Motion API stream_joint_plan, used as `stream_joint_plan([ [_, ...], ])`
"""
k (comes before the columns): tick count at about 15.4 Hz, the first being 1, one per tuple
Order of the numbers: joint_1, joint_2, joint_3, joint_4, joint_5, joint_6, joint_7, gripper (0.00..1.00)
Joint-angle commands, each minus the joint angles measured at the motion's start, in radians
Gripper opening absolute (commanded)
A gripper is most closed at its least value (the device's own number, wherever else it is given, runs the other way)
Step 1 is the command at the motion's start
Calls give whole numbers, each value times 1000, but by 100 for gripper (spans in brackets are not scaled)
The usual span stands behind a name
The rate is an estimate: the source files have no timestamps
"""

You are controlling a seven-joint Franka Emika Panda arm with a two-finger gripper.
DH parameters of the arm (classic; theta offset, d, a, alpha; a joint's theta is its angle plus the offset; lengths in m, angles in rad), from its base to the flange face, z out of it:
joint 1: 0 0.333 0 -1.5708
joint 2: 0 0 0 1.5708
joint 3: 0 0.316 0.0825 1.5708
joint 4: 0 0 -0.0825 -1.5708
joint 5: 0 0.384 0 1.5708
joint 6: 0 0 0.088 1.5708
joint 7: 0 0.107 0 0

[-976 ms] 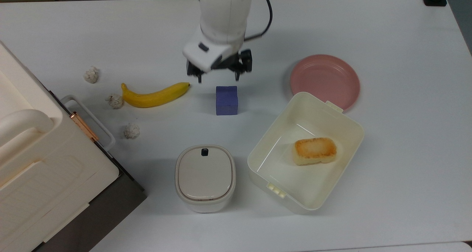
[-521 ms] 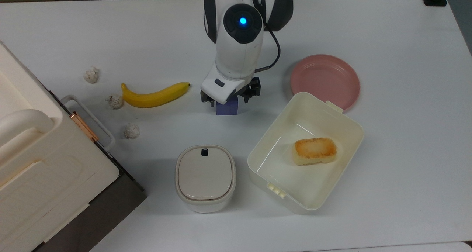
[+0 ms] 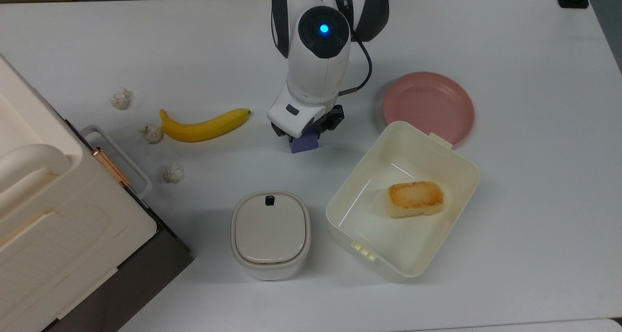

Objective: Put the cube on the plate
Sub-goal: 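Carry the purple cube back over the pink plate and lower it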

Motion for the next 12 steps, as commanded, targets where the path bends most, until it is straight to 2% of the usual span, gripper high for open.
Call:
stream_joint_plan([
  [1,5,-33,-5,-8,15,-44,-16,0],
  [5,20,-93,3,0,19,-119,-4,0],
  [12,227,-81,1,17,27,-118,182,1],
])
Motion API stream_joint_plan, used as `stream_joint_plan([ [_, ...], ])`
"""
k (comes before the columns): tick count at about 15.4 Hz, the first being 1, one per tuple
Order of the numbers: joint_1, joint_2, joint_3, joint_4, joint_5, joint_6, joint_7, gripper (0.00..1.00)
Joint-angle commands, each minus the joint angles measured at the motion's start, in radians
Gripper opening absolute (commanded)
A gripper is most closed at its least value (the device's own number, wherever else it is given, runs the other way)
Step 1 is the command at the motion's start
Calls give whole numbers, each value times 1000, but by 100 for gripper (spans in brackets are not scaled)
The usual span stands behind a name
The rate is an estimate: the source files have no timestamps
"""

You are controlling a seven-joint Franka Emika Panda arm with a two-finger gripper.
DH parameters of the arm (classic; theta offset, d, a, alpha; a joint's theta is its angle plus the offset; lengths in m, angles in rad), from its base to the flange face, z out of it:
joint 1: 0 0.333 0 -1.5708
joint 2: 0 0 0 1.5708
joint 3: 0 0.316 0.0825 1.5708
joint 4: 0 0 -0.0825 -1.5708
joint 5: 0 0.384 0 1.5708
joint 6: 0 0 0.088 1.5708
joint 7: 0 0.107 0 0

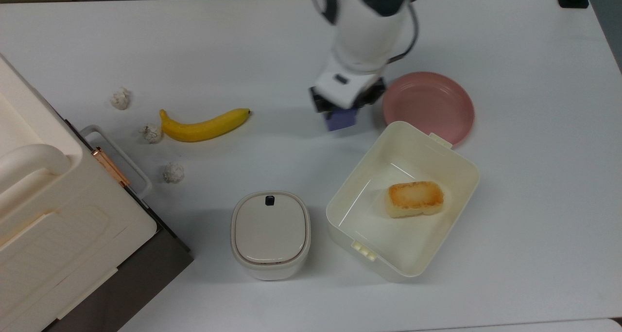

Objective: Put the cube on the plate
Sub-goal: 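Carry the purple cube back over the pink plate and lower it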

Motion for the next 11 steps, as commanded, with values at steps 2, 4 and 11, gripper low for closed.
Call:
stream_joint_plan([
  [2,146,9,-12,25,17,-8,154,1],
  [4,197,36,-12,55,23,-1,221,2],
  [11,295,138,-13,59,-6,126,349,6],
])
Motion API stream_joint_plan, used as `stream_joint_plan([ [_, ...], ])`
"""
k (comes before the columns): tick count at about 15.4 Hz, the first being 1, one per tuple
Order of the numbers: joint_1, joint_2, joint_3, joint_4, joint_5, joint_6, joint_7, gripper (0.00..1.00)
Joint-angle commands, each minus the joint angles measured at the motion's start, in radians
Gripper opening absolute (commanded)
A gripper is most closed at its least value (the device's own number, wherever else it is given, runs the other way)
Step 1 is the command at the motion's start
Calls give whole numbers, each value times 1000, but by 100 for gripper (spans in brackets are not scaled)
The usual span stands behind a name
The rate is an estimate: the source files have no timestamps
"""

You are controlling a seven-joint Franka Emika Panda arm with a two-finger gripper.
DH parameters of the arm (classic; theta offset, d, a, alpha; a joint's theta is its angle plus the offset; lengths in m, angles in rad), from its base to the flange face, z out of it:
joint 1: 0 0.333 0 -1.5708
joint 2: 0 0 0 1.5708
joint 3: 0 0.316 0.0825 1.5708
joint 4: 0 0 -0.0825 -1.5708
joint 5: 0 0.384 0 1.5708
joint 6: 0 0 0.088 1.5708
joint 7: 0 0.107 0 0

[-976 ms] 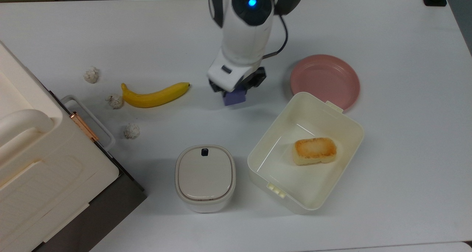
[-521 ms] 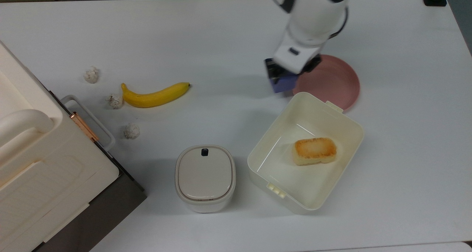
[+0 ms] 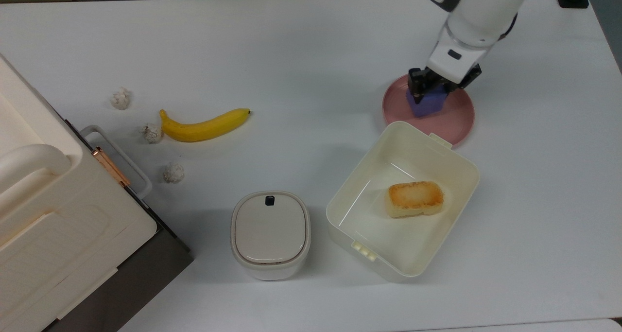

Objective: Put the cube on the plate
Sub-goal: 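Carry the purple cube back over the pink plate and lower it, then open the gripper to set the cube on the plate and lift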

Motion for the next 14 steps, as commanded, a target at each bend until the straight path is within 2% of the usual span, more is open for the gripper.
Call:
stream_joint_plan([
  [1,17,50,-17,16,-18,65,49,7],
  [2,16,50,-17,16,-26,71,60,10],
  [3,17,49,-17,18,-29,71,63,30],
  [4,17,47,-18,18,-29,71,63,70],
  [5,16,47,-18,18,-29,70,65,100],
  [8,19,36,-23,16,-38,58,63,100],
  [11,0,-55,-29,16,-35,-57,54,100],
  [14,-56,-164,-29,18,-26,-155,42,100],
])
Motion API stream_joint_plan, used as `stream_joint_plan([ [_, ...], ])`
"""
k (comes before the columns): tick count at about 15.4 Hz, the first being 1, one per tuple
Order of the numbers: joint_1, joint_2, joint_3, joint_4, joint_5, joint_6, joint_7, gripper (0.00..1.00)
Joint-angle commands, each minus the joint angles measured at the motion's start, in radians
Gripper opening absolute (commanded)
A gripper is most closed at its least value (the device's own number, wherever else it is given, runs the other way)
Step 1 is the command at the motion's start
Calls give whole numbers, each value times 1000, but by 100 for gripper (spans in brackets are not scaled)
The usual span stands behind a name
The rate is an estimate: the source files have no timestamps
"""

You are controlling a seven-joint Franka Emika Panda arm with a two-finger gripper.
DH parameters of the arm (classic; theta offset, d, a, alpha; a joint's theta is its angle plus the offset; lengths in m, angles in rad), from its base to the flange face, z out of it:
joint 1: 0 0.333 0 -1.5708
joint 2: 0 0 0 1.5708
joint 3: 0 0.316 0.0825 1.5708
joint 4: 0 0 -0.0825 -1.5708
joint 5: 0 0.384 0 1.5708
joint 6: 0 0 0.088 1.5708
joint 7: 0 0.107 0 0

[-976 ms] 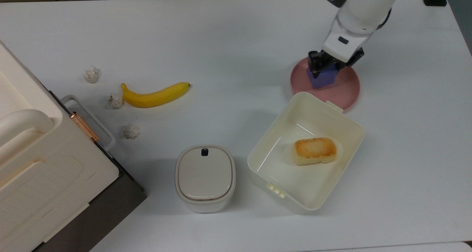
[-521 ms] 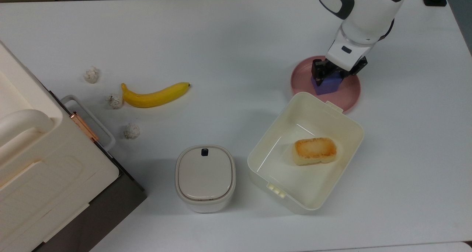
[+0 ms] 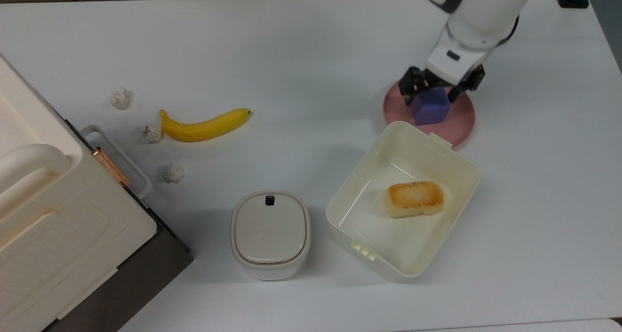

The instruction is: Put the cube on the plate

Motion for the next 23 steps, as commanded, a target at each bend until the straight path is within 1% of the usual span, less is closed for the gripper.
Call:
stream_joint_plan([
  [1,-62,-166,-5,-31,-4,-137,6,100],
  [3,-109,-201,-6,-31,-5,-195,-13,100],
  [6,-212,-240,-8,-24,-5,-271,-120,100],
  [9,-321,-251,-8,22,-5,-326,-169,100],
  [12,-402,-269,-8,55,-1,-364,-252,100],
  [14,-444,-277,-8,55,12,-375,-310,100],
  [16,-488,-277,-9,55,77,-374,-382,100],
  [18,-536,-277,-9,58,131,-367,-392,100],
  [19,-556,-278,-8,58,144,-367,-393,100],
  [23,-560,-280,-5,72,145,-367,-393,100],
])
